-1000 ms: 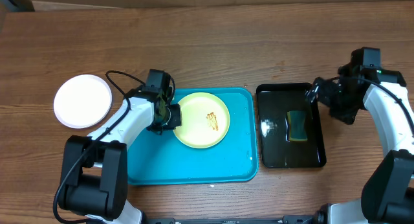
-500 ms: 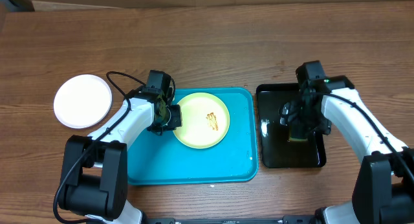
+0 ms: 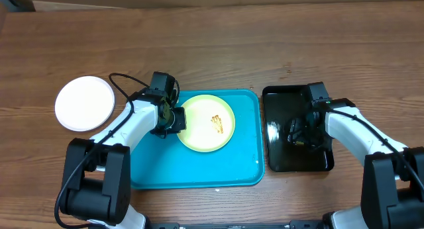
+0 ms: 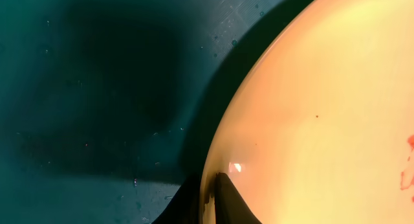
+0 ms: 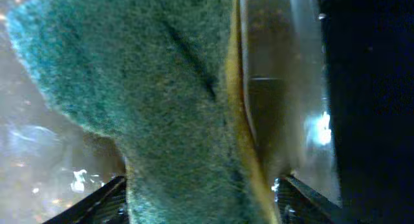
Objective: Clean dirty plates on tray and stack at the side
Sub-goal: 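Grasp the sponge and rub it in the black tray water with right gripper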
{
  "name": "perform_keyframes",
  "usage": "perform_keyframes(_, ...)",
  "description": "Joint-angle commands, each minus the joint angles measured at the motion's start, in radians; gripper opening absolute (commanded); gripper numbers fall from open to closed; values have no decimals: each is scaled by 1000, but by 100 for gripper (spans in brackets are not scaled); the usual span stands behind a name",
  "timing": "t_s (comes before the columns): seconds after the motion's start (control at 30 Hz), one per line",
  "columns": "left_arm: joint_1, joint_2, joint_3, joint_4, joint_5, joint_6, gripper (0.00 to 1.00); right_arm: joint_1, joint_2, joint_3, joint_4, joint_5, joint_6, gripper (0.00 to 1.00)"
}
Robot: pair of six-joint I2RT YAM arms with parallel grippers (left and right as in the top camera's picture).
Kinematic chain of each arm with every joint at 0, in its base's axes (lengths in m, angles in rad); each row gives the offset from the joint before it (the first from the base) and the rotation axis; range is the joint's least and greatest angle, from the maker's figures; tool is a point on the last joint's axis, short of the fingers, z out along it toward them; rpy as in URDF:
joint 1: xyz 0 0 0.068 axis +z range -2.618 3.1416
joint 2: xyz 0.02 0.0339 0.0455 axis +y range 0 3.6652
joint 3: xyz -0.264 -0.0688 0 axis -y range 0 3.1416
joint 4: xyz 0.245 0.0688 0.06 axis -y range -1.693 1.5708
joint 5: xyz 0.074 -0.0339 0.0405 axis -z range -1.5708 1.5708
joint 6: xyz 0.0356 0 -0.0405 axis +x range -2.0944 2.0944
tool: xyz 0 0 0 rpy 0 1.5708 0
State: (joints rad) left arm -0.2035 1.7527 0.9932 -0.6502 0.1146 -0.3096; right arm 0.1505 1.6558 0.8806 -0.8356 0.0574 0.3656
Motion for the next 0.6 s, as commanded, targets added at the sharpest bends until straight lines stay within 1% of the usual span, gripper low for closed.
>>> perform_keyframes(0.0, -6, 8, -13, 0, -21, 18, 11, 2, -26, -4, 4, -26, 0, 44)
perform_keyframes(0.07, -6, 8, -13, 0, -21, 18, 11, 2, -26, -4, -5, -27, 1, 13)
perform_keyframes(0.1, -6, 8, -13, 1, -22, 18, 11, 2, -26, -4, -8, -30, 0, 4)
perform_keyframes(0.17, -6, 8, -13, 1, -22, 18, 11, 2, -26, -4, -8, -49, -16, 4)
perform_keyframes(0.23, -6, 8, -13, 2, -22, 18, 11, 2, -26, -4, -6, -93, -64, 4)
perform_keyframes(0.27, -6, 8, -13, 1, -22, 18, 11, 2, -26, -4, -6, -119, -82, 13)
perform_keyframes(0.3, -6, 8, -13, 1, -22, 18, 11, 2, -26, -4, -7, -124, -82, 34)
perform_keyframes(0.33, -6, 8, -13, 1, -22, 18, 11, 2, -26, -4, -7, -124, -82, 51)
perform_keyframes(0.37, -6, 8, -13, 1, -22, 18, 11, 2, -26, -4, -7, -124, -82, 60)
perform_keyframes(0.4, -6, 8, -13, 1, -22, 18, 11, 2, -26, -4, -7, -124, -82, 72)
perform_keyframes(0.43, -6, 8, -13, 1, -22, 18, 11, 2, -26, -4, -6, -123, -82, 75)
perform_keyframes(0.47, -6, 8, -13, 1, -22, 18, 11, 2, -26, -3, -3, -123, -82, 76)
perform_keyframes(0.53, -6, 8, -13, 0, -22, 18, 11, 2, -26, -2, 6, -124, -82, 76)
perform_keyframes(0.57, -6, 8, -13, 0, -22, 18, 11, 2, -26, -2, 5, -124, -82, 74)
